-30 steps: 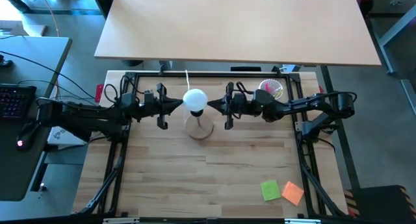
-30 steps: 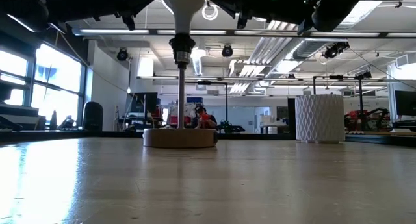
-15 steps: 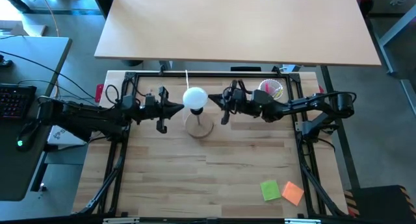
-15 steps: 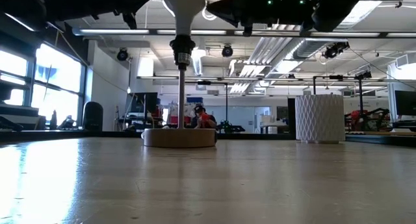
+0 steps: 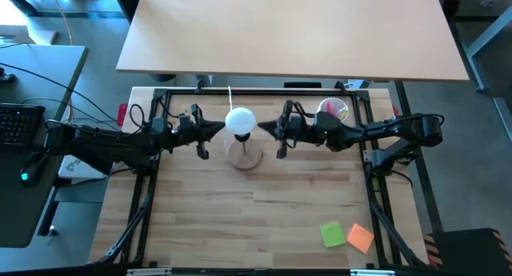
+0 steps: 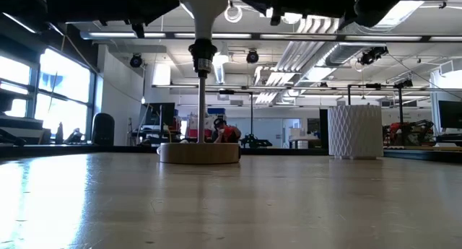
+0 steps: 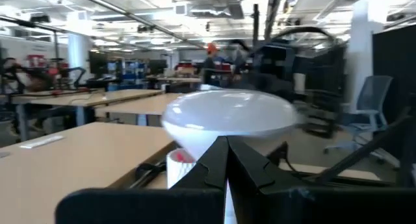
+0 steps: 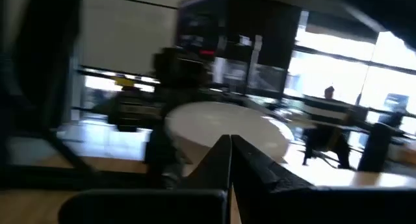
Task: Screw lightbulb
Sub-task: Remove the lightbulb from the lamp, then adjust the lamp
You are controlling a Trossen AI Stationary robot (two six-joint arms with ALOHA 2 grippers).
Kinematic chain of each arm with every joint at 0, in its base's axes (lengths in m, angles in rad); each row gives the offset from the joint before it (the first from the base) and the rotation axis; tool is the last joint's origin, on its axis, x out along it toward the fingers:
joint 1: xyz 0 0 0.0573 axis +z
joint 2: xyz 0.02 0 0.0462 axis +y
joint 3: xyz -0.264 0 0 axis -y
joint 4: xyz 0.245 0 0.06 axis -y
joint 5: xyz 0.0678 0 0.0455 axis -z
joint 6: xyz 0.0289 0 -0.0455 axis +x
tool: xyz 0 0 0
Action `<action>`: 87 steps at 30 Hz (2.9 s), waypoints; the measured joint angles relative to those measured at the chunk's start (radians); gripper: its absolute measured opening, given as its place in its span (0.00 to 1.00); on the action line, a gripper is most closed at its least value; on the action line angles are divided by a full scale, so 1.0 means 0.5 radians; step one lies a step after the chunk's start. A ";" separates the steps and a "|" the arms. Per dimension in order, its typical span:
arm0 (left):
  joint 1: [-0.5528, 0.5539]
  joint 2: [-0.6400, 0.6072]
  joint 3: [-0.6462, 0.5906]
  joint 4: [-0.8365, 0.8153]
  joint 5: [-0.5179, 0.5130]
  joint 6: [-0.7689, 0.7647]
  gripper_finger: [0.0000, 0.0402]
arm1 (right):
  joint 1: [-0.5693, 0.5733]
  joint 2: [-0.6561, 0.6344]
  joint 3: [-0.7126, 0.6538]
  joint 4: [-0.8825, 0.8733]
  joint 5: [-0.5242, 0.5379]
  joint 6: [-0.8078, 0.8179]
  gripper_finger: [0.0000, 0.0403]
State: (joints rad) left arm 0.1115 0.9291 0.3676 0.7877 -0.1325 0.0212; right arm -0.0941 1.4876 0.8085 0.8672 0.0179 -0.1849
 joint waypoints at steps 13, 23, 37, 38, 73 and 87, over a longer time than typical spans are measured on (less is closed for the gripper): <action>0.235 0.039 0.002 0.069 0.302 -0.163 0.00 | -0.059 0.011 0.019 -0.011 -0.318 0.054 0.00; 0.239 0.107 0.002 0.173 0.337 -0.234 0.00 | -0.098 0.156 0.090 -0.007 -0.405 0.092 0.00; 0.080 0.108 0.002 0.152 0.486 -0.249 0.00 | -0.112 0.154 0.098 -0.074 0.007 0.105 0.00; 0.069 0.109 0.002 0.146 0.477 -0.249 0.00 | -0.111 0.154 0.098 -0.079 0.017 0.109 0.00; 0.058 0.779 0.002 -0.203 -0.509 -0.229 0.33 | -0.230 0.576 0.095 -0.258 -0.103 0.228 0.52; 0.131 1.173 0.000 0.553 -0.504 -0.085 0.57 | -0.224 0.600 0.094 -0.329 -0.066 0.287 0.56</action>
State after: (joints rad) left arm 0.1772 1.5157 0.3677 1.0643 -0.3843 -0.0216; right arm -0.2060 1.7878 0.8555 0.7029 -0.0151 -0.0416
